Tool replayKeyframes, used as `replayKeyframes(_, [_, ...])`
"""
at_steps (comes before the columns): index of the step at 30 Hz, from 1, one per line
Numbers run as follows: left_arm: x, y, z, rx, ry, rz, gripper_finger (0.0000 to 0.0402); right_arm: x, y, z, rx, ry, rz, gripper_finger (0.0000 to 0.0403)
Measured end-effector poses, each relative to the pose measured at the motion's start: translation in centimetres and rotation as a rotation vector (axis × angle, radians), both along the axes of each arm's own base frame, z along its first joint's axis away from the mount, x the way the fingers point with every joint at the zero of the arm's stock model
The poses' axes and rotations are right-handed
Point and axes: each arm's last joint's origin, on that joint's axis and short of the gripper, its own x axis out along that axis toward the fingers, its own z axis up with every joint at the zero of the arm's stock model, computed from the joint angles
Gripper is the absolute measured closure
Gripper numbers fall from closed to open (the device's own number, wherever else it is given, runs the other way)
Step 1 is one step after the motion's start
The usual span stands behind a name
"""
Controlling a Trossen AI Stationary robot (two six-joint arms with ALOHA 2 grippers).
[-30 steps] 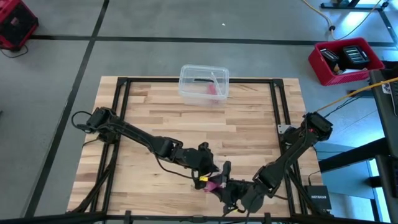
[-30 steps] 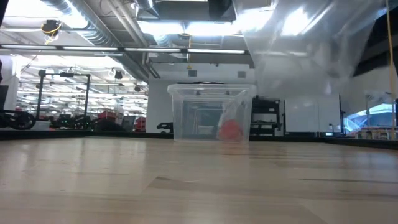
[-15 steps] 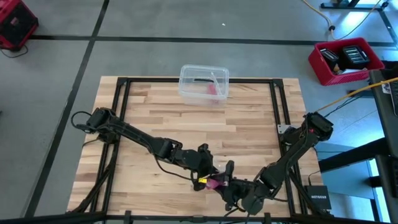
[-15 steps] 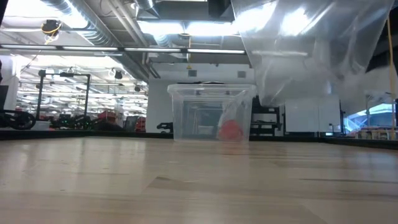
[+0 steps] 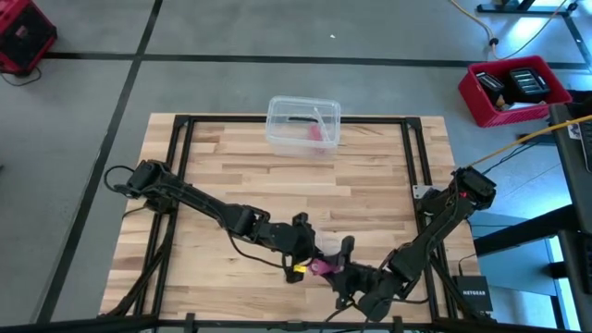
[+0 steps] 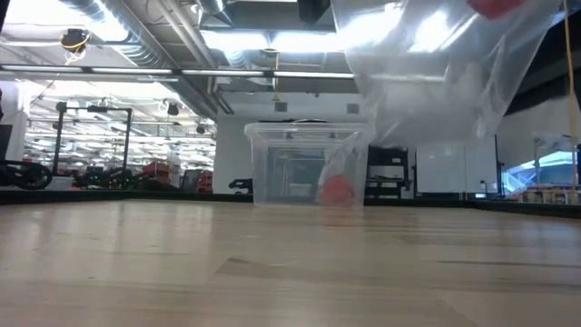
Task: Roll bandage
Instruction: Put the rolled pink bandage into the transparent zip bag
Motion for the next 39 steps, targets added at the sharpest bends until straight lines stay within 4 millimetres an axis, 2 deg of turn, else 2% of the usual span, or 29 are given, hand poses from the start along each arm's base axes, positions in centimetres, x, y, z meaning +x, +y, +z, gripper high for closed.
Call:
replayKeyframes(12, [0.0, 0.8, -0.4, 0.05, 0.023, 0.116, 0.0398, -1.0, -1.2, -1.5, 0.245, 0.075, -0.186, 0.026])
replayKeyframes(20, [0.0, 0.9, -0.6, 0.056, 0.04, 0.124, 0.0398, 0.0, -2.4, -1.7, 0.391, 0.148, -0.215, 0.0258])
replayKeyframes(23, [-0.1, 0.7, -0.6, 0.059, 0.039, 0.123, 0.0398, 0.6, -2.9, -1.8, 0.452, 0.171, -0.235, 0.024])
replayKeyframes(31, [-0.3, 0.3, -0.6, 0.069, 0.041, 0.103, 0.0398, 1.8, -4.0, -1.6, 0.569, 0.304, -0.195, 0.0148])
replayKeyframes(35, [-0.6, 0.5, -0.6, 0.076, 0.084, 0.121, 0.0398, 2.0, -3.3, -0.2, 0.531, 0.294, -0.147, 0.0128])
replayKeyframes(39, [-0.9, 0.8, -1.1, 0.095, 0.135, 0.138, 0.0398, 1.9, -3.2, 0.5, 0.491, 0.29, -0.149, 0.0126])
